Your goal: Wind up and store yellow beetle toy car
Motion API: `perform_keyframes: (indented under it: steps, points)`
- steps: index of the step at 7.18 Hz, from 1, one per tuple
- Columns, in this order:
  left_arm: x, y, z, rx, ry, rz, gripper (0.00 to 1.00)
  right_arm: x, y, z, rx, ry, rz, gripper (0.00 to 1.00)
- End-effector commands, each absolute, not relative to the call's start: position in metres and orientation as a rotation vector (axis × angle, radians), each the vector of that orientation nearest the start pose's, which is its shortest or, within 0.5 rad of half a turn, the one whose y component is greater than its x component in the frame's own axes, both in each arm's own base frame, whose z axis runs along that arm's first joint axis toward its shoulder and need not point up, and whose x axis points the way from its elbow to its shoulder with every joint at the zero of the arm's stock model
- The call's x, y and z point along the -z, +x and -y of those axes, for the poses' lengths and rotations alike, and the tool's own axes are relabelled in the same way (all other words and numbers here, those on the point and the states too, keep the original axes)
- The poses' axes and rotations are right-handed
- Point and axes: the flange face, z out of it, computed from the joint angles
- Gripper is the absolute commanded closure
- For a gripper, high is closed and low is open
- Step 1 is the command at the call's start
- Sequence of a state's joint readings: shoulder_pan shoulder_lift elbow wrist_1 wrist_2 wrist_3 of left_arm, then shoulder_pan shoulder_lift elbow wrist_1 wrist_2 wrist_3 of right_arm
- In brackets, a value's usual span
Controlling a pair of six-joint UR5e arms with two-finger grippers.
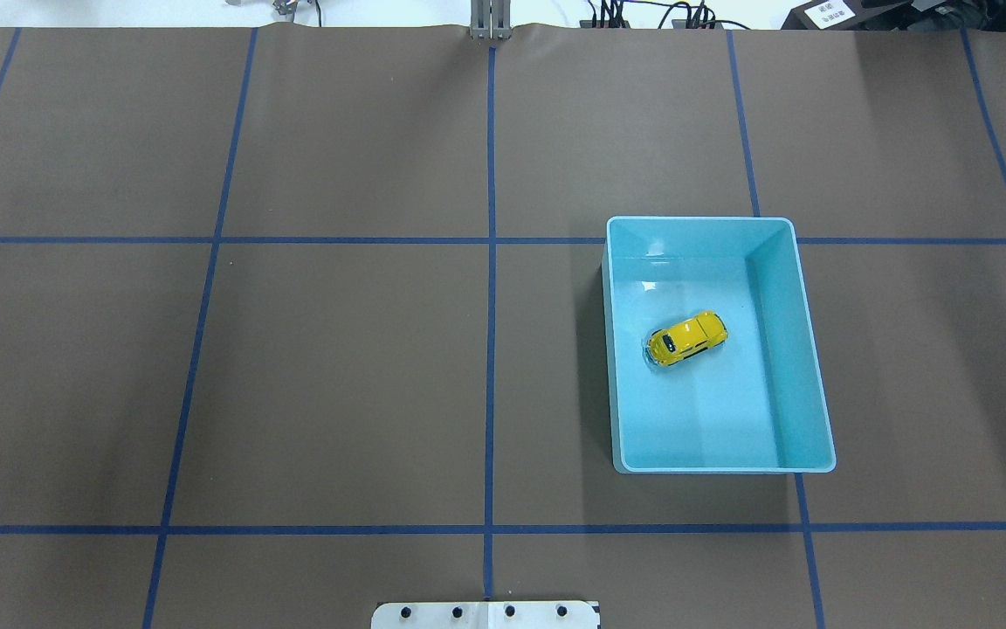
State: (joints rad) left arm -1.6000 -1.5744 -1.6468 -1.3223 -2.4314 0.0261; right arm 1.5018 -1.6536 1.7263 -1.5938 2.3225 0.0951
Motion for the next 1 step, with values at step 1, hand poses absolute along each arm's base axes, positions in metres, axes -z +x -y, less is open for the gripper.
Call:
perform_keyframes:
  steps: [1]
  points:
    - [-0.637, -0.0718, 0.4784, 0.075, -0.134, -0.863, 0.0, -0.627, 0.0333, 0.4631, -0.007, -0.018, 0.754, 0.0]
